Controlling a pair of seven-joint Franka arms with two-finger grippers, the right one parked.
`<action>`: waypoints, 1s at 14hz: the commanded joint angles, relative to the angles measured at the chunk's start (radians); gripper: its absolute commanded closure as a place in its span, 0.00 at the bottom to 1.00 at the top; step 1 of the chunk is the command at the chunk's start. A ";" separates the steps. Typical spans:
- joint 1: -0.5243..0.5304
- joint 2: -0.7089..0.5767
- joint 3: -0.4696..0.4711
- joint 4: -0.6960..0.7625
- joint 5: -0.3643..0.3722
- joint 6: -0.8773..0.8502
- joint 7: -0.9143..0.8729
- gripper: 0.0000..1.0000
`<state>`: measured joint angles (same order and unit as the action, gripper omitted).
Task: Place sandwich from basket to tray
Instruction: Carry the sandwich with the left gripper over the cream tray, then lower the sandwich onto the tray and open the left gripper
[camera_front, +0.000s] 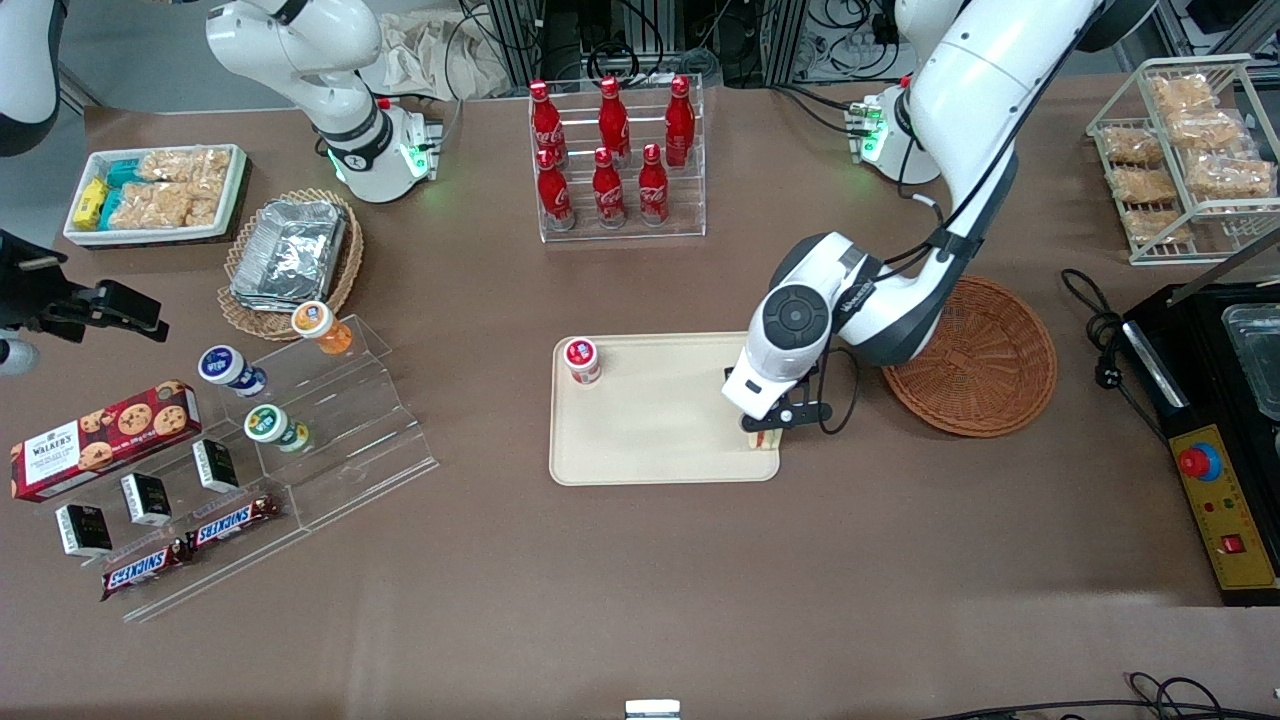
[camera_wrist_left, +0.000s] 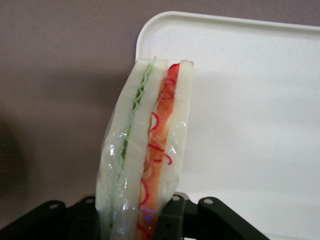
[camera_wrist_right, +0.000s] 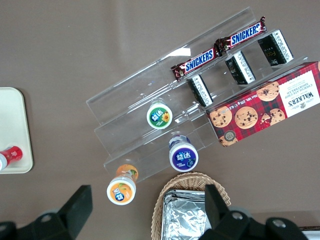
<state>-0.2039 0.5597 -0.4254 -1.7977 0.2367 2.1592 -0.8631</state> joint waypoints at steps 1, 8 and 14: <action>-0.008 0.046 -0.001 0.046 0.036 -0.009 -0.043 0.64; -0.008 0.074 -0.003 0.050 0.055 -0.007 -0.054 0.62; -0.008 0.075 -0.003 0.052 0.055 0.004 -0.053 0.23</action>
<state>-0.2047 0.6189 -0.4256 -1.7712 0.2661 2.1609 -0.8843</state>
